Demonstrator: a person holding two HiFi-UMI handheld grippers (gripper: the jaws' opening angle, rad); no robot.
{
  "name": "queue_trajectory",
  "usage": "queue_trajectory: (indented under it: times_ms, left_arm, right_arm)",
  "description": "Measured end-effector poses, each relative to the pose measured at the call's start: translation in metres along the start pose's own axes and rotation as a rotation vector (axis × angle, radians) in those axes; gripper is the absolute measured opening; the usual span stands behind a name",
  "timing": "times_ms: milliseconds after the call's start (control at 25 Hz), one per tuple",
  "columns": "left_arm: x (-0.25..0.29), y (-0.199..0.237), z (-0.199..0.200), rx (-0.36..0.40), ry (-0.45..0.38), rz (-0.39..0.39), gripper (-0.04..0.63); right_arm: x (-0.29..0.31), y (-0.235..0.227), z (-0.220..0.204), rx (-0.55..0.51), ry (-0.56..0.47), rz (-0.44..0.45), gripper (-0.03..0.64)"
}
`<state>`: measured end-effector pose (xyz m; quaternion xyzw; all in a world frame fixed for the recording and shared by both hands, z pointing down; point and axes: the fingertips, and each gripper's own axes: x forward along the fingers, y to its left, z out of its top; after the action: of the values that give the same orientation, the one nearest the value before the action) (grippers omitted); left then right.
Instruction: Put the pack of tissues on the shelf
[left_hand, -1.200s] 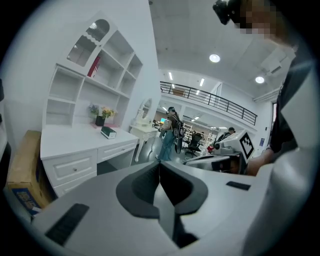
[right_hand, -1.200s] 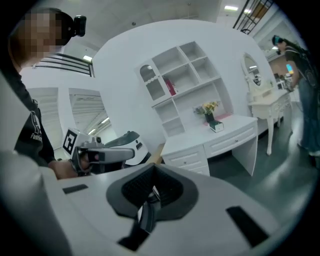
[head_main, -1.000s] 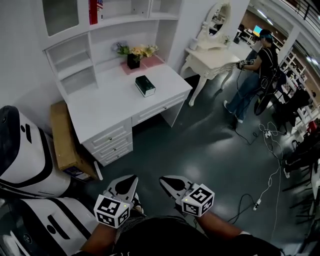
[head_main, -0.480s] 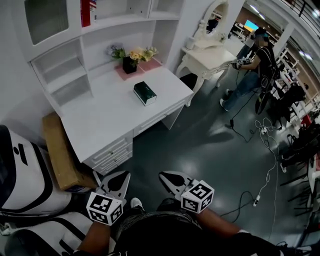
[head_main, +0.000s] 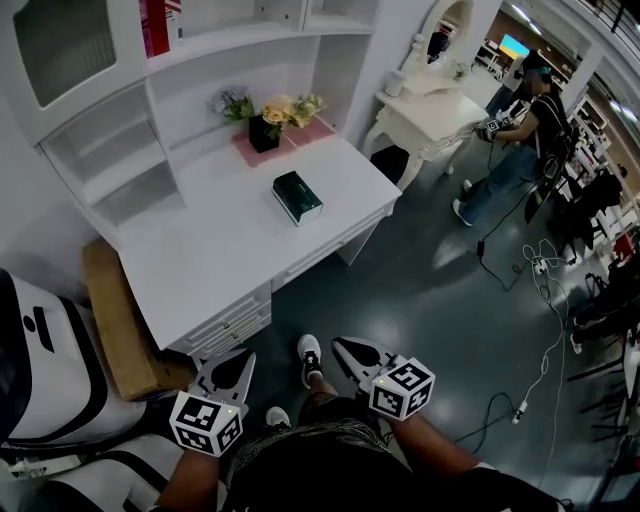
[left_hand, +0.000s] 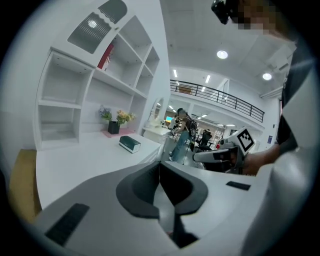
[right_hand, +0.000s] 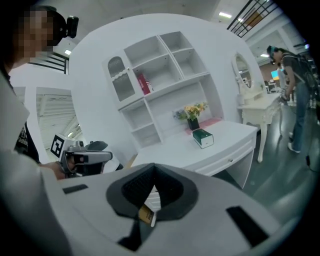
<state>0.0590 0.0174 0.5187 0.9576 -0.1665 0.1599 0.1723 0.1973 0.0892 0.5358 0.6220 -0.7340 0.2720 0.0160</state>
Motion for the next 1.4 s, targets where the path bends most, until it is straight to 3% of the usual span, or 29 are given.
queue_trajectory:
  times_ms: [200, 480, 880, 1000, 1400]
  left_arm:
    - [0.043, 0.03, 0.013, -0.024, 0.041, 0.054, 0.015]
    - [0.128, 0.065, 0.07, -0.007, 0.072, 0.086, 0.015]
    - [0.218, 0.112, 0.097, -0.005, 0.107, 0.191, 0.015]
    - [0.231, 0.13, 0.099, -0.025, 0.107, 0.241, 0.015]
    - [0.237, 0.15, 0.085, -0.109, 0.171, 0.303, 0.015]
  right_arm:
    - [0.056, -0.05, 0.031, -0.001, 0.01, 0.025, 0.009]
    - [0.137, -0.131, 0.096, -0.007, 0.017, 0.055, 0.009]
    - [0.206, -0.223, 0.126, -0.165, 0.081, -0.013, 0.016]
    - [0.228, -0.25, 0.12, -0.197, 0.122, -0.044, 0.063]
    - [0.295, -0.282, 0.105, -0.255, 0.194, -0.093, 0.362]
